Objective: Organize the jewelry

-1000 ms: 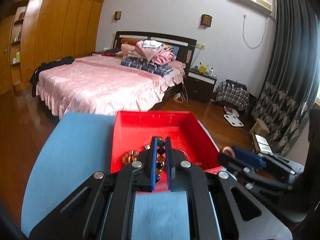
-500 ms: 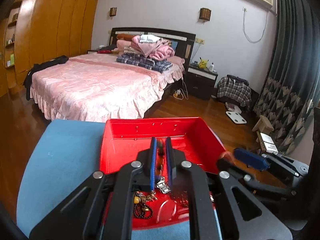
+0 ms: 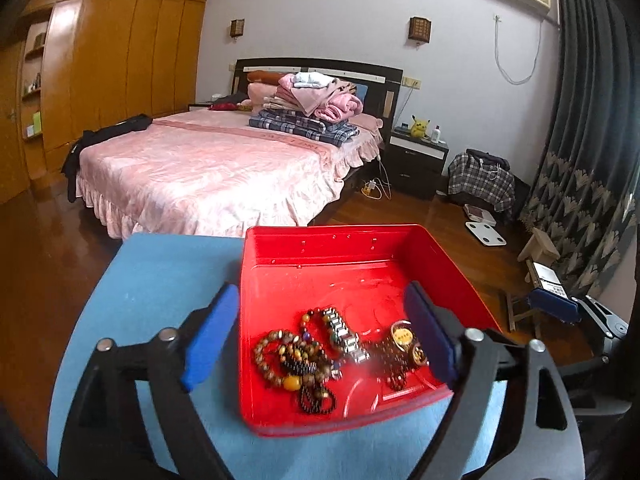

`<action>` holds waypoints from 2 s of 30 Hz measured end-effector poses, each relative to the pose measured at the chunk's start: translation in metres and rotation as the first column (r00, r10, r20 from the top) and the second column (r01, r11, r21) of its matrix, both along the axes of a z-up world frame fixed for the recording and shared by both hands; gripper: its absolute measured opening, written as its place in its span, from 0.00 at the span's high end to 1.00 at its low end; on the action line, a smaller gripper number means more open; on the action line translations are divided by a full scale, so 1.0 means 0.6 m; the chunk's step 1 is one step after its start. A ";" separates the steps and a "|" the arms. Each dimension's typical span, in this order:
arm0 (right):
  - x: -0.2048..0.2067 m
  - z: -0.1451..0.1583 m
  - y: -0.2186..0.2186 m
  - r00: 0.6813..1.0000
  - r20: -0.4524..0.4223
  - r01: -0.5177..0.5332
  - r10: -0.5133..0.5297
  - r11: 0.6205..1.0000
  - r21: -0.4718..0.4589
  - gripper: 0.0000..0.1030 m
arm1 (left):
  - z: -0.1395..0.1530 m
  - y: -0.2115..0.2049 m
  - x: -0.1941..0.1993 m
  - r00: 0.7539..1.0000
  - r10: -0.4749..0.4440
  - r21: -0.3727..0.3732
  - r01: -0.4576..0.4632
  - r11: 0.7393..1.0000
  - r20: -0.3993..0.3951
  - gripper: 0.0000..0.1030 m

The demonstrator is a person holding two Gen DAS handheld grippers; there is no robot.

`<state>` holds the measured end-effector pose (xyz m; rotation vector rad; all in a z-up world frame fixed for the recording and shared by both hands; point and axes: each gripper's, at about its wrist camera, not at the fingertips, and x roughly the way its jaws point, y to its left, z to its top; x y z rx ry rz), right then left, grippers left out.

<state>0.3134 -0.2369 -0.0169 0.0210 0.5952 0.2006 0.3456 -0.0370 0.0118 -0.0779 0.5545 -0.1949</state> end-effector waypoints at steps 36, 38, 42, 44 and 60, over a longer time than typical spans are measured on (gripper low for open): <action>-0.214 0.123 -0.002 0.983 0.170 -0.087 0.069 0.992 0.097 0.06 | 0.114 0.016 -0.259 0.987 0.045 0.064 -0.055 0.996 0.157 0.06; -0.221 0.129 0.000 0.981 0.179 -0.091 0.074 0.992 0.092 0.06 | 0.116 0.016 -0.265 0.986 0.044 0.063 -0.054 0.997 0.160 0.06; -0.234 0.140 0.007 0.977 0.196 -0.097 0.081 0.992 0.078 0.06 | 0.121 0.016 -0.277 0.985 0.041 0.069 -0.054 0.996 0.170 0.06; -0.241 0.144 0.011 0.975 0.205 -0.101 0.084 0.992 0.072 0.06 | 0.125 0.013 -0.283 0.984 0.038 0.075 -0.051 0.996 0.174 0.06; -0.269 0.165 0.012 0.966 0.240 -0.113 0.095 0.992 0.062 0.06 | 0.148 0.016 -0.317 0.976 0.035 0.064 -0.050 0.997 0.216 0.05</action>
